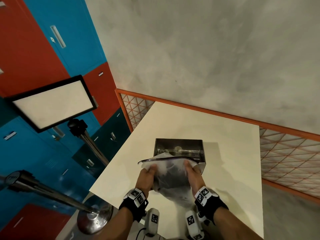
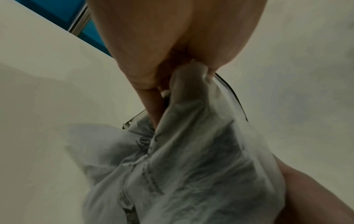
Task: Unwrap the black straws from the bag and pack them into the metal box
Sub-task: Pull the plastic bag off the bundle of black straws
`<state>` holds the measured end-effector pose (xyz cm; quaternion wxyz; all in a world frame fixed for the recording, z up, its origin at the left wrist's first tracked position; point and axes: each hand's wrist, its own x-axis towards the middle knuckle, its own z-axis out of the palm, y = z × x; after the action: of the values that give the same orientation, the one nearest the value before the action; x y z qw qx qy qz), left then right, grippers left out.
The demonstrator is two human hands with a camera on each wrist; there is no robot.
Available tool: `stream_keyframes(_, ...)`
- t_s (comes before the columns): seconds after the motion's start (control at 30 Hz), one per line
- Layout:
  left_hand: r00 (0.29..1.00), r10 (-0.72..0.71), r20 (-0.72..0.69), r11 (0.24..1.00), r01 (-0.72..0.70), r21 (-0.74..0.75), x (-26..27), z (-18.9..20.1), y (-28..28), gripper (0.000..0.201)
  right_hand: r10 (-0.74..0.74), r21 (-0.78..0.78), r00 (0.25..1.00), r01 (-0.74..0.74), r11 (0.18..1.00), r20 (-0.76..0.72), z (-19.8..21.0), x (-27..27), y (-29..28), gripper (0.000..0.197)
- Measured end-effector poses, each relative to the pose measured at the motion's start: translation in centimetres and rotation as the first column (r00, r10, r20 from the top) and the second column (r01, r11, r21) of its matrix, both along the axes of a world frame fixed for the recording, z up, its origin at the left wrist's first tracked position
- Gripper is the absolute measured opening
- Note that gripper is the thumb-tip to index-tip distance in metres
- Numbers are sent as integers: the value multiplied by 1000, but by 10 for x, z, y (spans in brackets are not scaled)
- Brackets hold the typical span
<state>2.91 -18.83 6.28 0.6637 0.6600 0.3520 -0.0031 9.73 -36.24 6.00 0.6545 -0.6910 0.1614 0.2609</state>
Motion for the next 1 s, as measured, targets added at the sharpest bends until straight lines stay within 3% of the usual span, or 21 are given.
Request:
stream_keyframes(0.1, 999, 42, 15, 997, -41, -68, 1, 8, -5, 28, 36, 14, 992, -38, 999, 124, 7, 3, 3, 29)
stream_keyframes(0.2, 993, 99, 63, 992, -93, -80, 2, 5, 3, 30, 42, -38, 986, -37, 999, 164, 6, 12, 9, 21)
stream_keyframes(0.3, 995, 94, 16, 991, -95, 96, -1, 6, 20, 52, -70, -15, 986, 73, 997, 151, -6, 21, 18, 32)
stream_keyframes(0.4, 991, 89, 96, 949, -113, 294, -3, 19, 29, 71, -125, 12, 980, 125, 992, 156, -4, 26, 20, 28)
stream_keyframes(0.47, 985, 20, 172, 850, -107, 515, -6, 30, 37, 74, -123, -9, 981, 126, 992, 150, 2, 24, 26, 44)
stream_keyframes(0.53, 967, -135, 215, 700, -60, 711, -8, 41, 43, 70, -135, -44, 978, 144, 989, 160, 8, 19, 30, 58)
stream_keyframes(0.67, 861, -490, 133, 442, 114, 890, 9, 56, 32, 57, -191, -86, 956, 215, 973, 224, 16, 18, 36, 66)
stream_keyframes(0.77, 786, -617, 40, 356, 234, 905, 29, 56, 11, 52, -226, -74, 943, 250, 965, 244, 20, 17, 38, 72)
stream_keyframes(0.87, 723, -690, -11, 264, 266, 927, 49, 55, -7, 45, -196, -82, 945, 224, 971, 262, 24, 18, 36, 72)
stream_keyframes(1.0, 717, -696, -35, 250, 288, 925, 71, 52, -21, 31, -105, -131, 955, 146, 981, 279, 24, 23, 33, 78)
